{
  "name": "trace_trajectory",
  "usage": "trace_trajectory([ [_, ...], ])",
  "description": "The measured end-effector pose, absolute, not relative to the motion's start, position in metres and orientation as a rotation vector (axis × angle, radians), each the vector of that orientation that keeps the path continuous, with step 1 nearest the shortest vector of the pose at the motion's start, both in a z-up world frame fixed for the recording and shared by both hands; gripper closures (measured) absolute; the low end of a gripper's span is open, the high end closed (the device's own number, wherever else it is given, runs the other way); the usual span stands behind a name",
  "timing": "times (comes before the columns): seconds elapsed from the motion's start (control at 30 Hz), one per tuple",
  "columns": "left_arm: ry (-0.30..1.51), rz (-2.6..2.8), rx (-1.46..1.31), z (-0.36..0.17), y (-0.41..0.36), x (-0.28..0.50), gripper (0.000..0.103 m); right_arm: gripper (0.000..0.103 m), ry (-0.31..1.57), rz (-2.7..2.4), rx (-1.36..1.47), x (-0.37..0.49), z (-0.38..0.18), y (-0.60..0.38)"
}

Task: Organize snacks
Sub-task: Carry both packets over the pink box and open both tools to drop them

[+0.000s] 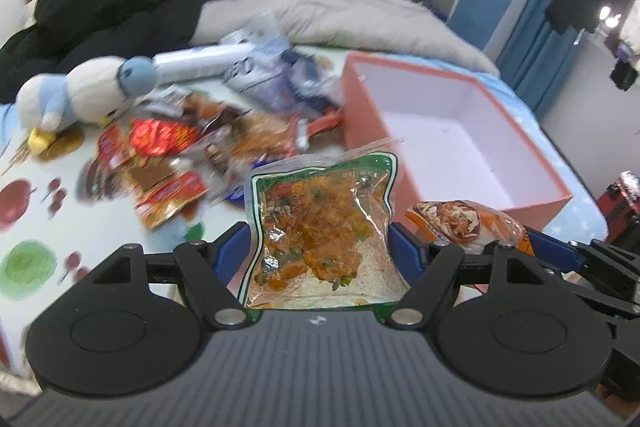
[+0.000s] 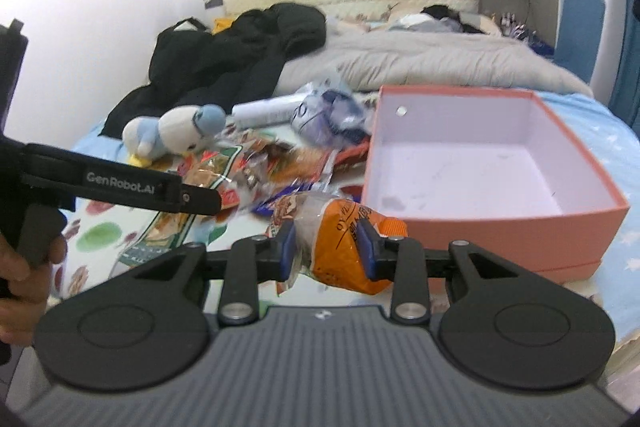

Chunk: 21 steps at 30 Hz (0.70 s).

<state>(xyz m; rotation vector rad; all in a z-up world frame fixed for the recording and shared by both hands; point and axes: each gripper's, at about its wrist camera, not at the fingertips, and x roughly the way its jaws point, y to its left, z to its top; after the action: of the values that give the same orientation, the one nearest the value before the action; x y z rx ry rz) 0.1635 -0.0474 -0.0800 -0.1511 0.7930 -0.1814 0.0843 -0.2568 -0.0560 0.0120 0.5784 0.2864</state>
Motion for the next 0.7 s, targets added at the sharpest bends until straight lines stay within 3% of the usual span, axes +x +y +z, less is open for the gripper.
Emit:
trace_trajectory([
  [0.43,0.630,-0.377,-0.041,-0.042,-0.136,0.220,0.024,0.067,0.446,0.103,0.005,0.111,-0.027,-0.312],
  [0.7,0.660,-0.454,0.024,-0.047,-0.201,0.290,0.024,0.067,0.444,0.024,0.031,0.151,-0.021,-0.355],
])
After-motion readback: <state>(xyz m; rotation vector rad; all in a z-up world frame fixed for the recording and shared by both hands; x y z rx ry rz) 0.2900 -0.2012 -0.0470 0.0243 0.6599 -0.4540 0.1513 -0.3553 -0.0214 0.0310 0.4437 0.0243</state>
